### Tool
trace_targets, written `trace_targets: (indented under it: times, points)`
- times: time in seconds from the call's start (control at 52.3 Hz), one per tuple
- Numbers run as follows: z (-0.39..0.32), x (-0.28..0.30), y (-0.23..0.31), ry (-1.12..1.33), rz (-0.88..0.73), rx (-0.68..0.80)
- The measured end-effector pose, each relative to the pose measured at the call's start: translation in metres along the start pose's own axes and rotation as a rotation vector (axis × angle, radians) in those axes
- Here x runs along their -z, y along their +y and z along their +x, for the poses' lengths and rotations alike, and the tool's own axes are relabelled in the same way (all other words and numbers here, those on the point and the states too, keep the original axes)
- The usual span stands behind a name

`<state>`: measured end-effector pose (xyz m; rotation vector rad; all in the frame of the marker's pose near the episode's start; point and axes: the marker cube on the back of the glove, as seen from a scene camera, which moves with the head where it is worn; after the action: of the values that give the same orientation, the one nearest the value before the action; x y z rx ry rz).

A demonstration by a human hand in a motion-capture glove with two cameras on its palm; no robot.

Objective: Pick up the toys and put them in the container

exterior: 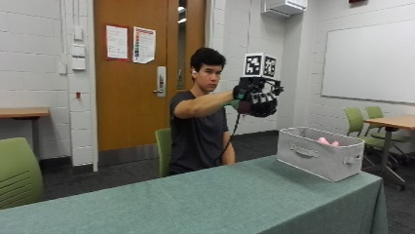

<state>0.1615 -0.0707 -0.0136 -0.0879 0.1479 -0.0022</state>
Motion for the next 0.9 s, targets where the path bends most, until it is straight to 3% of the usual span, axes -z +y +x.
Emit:
trace_targets:
  times: [0.306,0.44,0.631,0.746,0.822,0.899]
  points:
    - [-0.179,0.059,-0.022,-0.035,0.113,0.216]
    - [-0.274,0.079,-0.011,-0.217,0.135,0.511]
    - [-0.402,0.07,-0.016,-0.187,0.152,0.474]
    - [-0.374,0.036,-0.049,-0.133,0.138,0.485]
    - [-0.388,0.016,-0.052,-0.019,0.121,0.39]
    - [-0.406,0.003,-0.047,-0.085,0.042,0.389]
